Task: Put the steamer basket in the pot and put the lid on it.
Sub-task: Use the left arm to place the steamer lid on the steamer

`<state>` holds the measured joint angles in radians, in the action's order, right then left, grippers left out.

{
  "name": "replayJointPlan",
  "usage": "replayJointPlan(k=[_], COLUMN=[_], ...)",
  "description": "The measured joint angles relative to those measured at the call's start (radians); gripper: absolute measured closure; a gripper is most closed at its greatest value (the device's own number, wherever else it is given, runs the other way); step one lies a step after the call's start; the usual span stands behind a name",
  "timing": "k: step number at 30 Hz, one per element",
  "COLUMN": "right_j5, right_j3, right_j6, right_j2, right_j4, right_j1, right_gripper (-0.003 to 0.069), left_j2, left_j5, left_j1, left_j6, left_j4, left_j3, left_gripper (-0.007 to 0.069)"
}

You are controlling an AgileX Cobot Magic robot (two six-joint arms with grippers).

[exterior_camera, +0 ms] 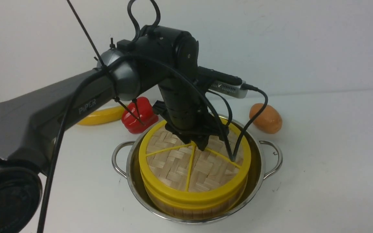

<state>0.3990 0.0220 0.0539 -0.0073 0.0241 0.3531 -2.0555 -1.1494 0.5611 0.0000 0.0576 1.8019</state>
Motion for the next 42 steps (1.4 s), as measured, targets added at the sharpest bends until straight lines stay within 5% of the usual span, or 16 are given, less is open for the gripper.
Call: replayJointPlan(k=[26, 42], right_j5=[0.0, 0.0], right_j3=[0.0, 0.0], right_j6=[0.0, 0.0], right_j2=[0.0, 0.0], right_j4=[-0.001, -0.001], right_j1=[0.06, 0.06], right_gripper=[0.0418, 0.0418], left_j2=[0.133, 0.174], left_j5=[-0.083, -0.101], left_j1=[0.001, 0.001], left_j6=[-0.012, -0.011], left_j4=[-0.008, 0.09], left_j3=[-0.024, 0.363], left_gripper=[0.0342, 0.0429])
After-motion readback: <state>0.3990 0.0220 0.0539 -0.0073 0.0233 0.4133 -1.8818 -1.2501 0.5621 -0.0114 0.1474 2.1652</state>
